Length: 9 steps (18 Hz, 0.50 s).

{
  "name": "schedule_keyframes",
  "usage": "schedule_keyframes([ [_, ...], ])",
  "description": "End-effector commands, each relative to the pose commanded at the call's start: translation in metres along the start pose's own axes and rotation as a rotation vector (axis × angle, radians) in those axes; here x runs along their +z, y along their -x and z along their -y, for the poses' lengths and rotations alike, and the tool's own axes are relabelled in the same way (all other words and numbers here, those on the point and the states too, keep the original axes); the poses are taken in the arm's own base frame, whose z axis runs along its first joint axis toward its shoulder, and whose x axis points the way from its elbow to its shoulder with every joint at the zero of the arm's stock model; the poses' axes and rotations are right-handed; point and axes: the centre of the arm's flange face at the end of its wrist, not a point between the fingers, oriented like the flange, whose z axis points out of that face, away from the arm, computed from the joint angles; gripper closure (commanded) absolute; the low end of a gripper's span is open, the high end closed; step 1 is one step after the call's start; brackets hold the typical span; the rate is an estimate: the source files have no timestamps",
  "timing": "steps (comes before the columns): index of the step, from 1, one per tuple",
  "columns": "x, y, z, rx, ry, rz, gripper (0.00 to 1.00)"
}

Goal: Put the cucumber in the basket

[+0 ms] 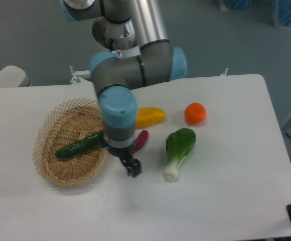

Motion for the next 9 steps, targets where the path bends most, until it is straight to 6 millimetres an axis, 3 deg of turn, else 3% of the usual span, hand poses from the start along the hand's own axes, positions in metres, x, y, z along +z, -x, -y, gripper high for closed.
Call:
schedule_keyframes([
  [9,0.012,0.075,-0.061,0.067,0.043,-0.006,0.0],
])
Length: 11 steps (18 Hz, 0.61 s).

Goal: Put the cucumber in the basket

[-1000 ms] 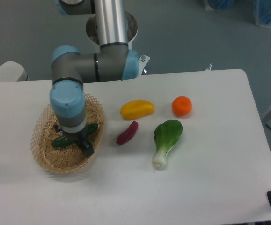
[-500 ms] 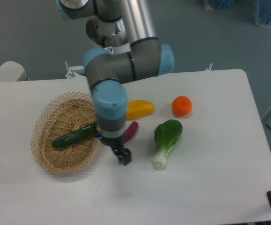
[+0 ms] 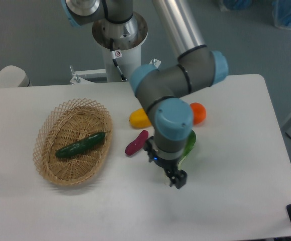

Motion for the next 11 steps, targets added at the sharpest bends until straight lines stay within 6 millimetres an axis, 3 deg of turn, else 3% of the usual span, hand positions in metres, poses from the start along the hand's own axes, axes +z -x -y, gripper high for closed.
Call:
schedule_keyframes([
  [5,0.018,0.021,-0.026,0.038,0.011,-0.003,0.0],
  [11,0.026,0.023,-0.028,0.038,0.01,-0.011,0.0],
])
